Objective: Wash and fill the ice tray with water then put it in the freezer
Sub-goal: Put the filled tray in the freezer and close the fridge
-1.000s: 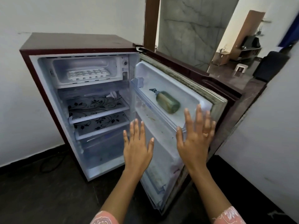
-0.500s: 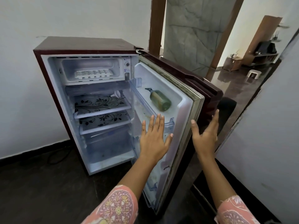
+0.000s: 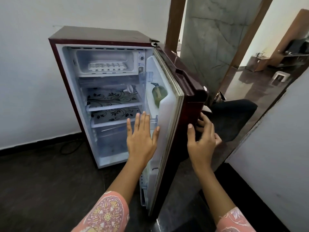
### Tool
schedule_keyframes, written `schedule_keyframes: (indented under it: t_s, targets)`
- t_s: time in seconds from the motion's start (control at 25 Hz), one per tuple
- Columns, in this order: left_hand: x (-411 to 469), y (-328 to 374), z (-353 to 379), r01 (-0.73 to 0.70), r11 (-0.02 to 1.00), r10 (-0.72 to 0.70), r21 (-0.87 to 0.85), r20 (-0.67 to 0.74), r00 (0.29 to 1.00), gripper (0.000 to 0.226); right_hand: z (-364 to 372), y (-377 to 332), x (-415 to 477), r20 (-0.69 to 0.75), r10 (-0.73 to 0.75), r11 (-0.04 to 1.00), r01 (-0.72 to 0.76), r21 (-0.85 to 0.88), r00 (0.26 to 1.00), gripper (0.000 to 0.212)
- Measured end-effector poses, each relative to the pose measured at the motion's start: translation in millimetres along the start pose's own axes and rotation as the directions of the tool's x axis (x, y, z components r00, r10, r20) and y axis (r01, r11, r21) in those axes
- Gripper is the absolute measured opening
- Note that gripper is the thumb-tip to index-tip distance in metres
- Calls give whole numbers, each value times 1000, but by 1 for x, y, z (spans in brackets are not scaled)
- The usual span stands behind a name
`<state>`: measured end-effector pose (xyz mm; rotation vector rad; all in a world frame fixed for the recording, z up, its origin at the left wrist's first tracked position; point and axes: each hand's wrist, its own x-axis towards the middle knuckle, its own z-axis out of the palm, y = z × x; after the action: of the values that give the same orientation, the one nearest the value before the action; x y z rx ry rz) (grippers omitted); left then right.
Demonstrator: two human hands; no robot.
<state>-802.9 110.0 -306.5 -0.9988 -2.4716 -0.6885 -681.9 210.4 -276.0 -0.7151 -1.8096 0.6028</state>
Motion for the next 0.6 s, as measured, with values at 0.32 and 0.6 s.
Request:
schedule_keyframes:
  t_s: [0.32, 0.6]
  targets:
    - [-15, -56, -13, 36, 999, -36, 0, -48, 998, 85, 38, -10, -11, 169, -340, 920, 365, -146, 925, 44]
    - [-11, -103, -15, 88, 995, -92, -51, -76, 993, 91, 90, -32, -16, 358, -332, 932, 244, 269, 873, 66]
